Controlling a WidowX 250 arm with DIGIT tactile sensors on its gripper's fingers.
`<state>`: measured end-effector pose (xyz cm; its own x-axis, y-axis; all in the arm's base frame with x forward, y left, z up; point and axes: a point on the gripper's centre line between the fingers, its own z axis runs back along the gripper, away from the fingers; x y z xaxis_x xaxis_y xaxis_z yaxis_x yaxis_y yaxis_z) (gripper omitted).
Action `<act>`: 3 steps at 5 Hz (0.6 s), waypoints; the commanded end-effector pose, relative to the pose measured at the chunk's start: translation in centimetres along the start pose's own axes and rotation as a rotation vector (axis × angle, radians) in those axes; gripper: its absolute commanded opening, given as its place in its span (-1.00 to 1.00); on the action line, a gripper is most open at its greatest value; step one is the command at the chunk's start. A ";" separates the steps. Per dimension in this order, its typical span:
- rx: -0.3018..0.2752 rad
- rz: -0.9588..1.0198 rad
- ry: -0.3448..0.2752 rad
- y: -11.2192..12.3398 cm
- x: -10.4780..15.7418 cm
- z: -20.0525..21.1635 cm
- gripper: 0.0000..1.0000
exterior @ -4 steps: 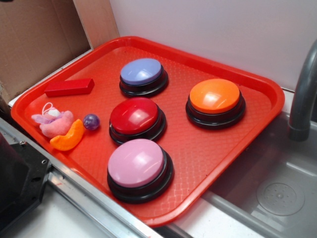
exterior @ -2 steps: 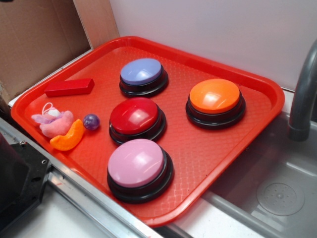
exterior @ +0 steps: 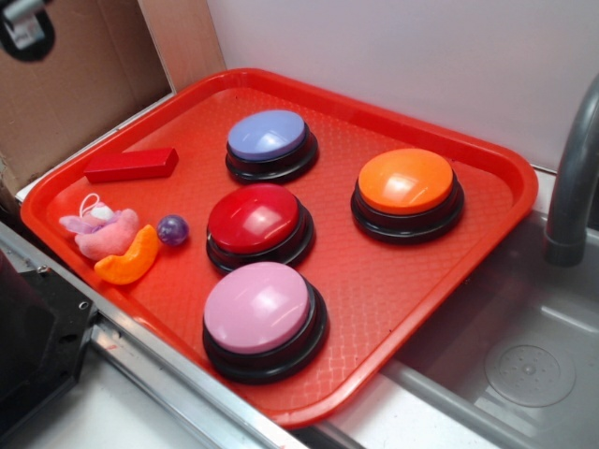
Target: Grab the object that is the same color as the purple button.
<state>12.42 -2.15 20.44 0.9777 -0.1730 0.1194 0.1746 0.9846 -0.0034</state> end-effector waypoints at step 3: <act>-0.044 -0.404 -0.096 1.7 3.9 -9.7 1.00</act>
<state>17.26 -1.38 10.50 0.8216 -0.5388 0.1864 0.5482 0.8364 0.0013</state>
